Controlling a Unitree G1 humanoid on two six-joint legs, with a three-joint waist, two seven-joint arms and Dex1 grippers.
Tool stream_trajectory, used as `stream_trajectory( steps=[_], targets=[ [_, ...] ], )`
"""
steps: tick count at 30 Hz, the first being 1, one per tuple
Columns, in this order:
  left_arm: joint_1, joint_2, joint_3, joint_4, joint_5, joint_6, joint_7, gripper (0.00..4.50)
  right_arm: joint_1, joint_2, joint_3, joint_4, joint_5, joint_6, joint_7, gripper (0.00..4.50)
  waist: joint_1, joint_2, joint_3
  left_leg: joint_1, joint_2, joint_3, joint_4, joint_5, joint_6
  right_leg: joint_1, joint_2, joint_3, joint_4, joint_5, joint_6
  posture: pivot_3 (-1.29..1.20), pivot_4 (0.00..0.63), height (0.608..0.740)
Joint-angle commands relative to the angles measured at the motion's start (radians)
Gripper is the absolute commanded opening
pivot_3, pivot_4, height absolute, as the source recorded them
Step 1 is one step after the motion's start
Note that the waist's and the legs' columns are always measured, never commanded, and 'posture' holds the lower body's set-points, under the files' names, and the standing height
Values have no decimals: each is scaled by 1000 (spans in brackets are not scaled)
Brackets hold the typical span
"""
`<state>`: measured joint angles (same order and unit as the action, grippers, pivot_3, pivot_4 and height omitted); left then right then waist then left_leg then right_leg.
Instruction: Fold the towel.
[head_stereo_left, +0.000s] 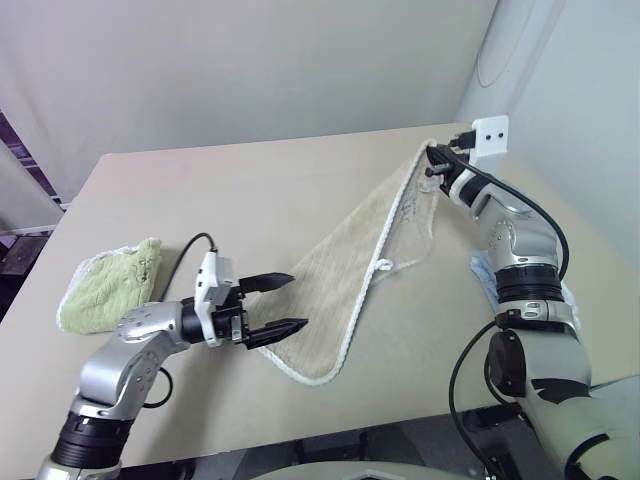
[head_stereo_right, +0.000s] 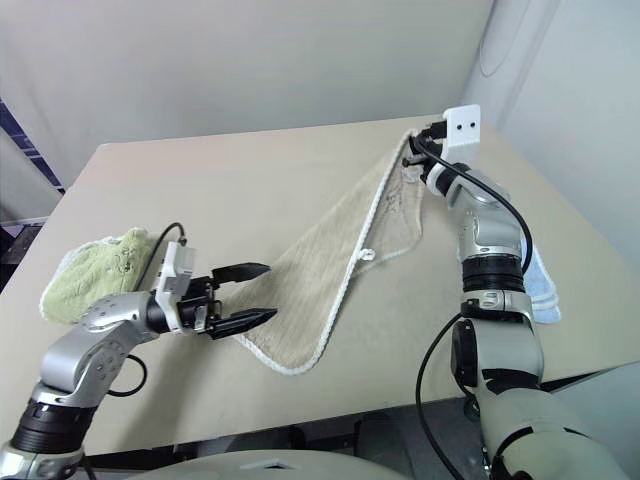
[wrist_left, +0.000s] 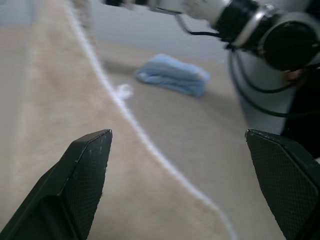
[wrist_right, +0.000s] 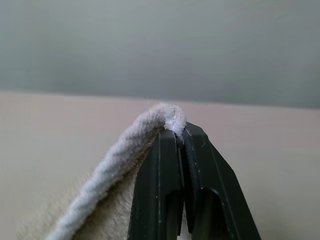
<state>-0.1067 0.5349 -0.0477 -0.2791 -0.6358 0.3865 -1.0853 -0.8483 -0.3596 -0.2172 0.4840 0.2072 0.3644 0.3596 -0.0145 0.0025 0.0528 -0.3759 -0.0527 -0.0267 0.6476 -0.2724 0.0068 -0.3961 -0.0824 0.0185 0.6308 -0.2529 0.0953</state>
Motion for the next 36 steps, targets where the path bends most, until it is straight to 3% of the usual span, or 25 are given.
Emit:
stream_trajectory(
  steps=[1,7,14,18,27,35,36],
  targets=[
    [-66,-24,-39,24,30,-16,-7,4500,-46,10,-18,-54,3,31,-85,44,1,0,0,0,0,0,0,0,0,0,0,0,0,0,0,0,0,740],
    [-150,41,-145,-2,17,159,-61,4500,-96,9,-30,75,-30,-8,-216,44,-7,0,0,0,0,1,0,0,0,-1,1,0,0,0,0,0,0,740],
    [-187,32,-213,14,68,236,-27,4500,-148,-13,-57,172,-29,-44,-276,44,-6,0,0,0,0,1,0,0,1,0,3,0,0,0,0,0,0,740],
    [-173,-18,-289,114,141,152,-55,4500,-123,-1,-49,146,-25,-26,-280,44,-6,0,0,0,-1,1,0,0,1,0,3,0,0,0,0,0,0,740],
    [-156,-13,-381,332,319,-138,-189,4500,-93,10,-16,101,-38,-8,-275,44,-5,1,0,0,0,1,0,0,1,0,3,0,1,0,0,0,0,740],
    [-165,-89,-401,523,427,-325,-203,4500,-49,6,-7,55,-41,11,-279,44,2,3,-2,1,0,1,1,0,1,2,0,0,0,0,0,0,0,740],
    [-166,-98,-402,537,435,-340,-203,4121,-45,6,-8,49,-41,14,-281,0,2,4,-2,1,0,1,1,0,1,2,0,0,0,0,0,0,0,740]
  ],
)
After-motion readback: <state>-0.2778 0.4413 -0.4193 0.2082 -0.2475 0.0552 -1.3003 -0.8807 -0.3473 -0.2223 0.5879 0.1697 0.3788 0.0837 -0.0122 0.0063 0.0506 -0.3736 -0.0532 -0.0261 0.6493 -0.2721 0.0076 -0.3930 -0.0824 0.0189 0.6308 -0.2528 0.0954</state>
